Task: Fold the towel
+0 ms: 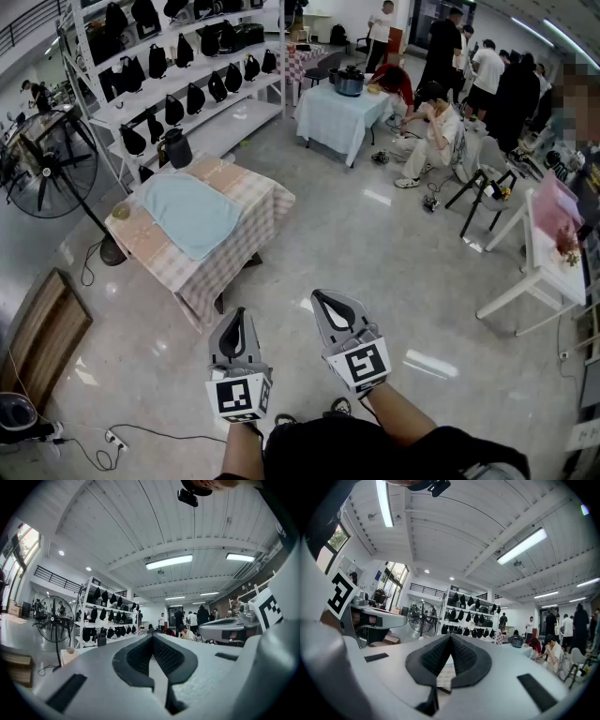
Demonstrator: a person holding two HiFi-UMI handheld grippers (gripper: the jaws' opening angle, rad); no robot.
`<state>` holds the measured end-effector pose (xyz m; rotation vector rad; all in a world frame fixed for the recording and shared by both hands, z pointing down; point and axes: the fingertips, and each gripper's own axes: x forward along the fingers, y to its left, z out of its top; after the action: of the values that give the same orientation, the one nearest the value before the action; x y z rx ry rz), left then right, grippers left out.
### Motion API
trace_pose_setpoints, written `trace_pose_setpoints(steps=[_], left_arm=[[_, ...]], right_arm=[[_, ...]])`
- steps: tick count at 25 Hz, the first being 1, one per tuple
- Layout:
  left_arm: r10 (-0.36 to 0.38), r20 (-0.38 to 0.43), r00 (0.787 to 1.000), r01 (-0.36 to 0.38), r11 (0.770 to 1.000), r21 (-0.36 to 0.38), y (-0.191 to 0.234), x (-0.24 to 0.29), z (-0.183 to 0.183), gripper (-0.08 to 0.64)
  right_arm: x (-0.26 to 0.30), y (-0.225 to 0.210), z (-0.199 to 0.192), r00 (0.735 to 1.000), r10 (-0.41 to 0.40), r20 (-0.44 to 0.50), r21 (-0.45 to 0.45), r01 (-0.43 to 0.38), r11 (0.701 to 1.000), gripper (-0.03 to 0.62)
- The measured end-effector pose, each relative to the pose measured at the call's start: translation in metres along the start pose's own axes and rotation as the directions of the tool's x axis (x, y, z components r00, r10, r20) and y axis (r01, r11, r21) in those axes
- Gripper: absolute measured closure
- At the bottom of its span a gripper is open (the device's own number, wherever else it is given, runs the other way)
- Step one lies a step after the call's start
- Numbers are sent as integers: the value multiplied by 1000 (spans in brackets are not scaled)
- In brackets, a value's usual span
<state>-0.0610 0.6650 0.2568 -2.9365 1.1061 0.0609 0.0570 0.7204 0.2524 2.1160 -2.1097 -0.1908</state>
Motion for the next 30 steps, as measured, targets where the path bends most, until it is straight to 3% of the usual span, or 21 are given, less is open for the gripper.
trace_pose_setpoints(steps=[5, 9, 10, 12, 13, 18, 26, 30], left_arm=[[12, -10, 1000, -12, 999, -47, 22, -24, -18, 557], [-42, -6, 999, 41, 996, -76, 28, -28, -27, 555], [-57, -10, 998, 56, 995, -82, 30, -29, -31, 528], [-71, -23, 997, 68, 992, -103, 38, -31, -41, 375], [-73, -33, 997, 68, 991, -116, 42, -32, -47, 343], [-86, -101, 991, 67, 982, -177, 65, -31, -76, 307], [-99, -124, 987, 78, 983, -168, 63, 33, -80, 305], [-34, -113, 993, 16, 988, -153, 97, 85, -79, 305]], right_arm=[[9, 36, -10, 999, 51, 3, 11, -51, 999, 589], [15, 50, -21, 998, 67, -21, 44, -66, 997, 588], [16, 55, -27, 996, 80, -40, 57, -77, 995, 558], [19, 65, -39, 992, 100, -74, 86, -94, 992, 445], [21, 69, -43, 991, 105, -84, 97, -97, 991, 404], [34, 84, -56, 985, 131, -116, 108, -118, 987, 324], [82, 35, -65, 986, 121, -114, 117, -107, 987, 313], [145, 18, -71, 980, 175, -93, 103, -165, 981, 313]])
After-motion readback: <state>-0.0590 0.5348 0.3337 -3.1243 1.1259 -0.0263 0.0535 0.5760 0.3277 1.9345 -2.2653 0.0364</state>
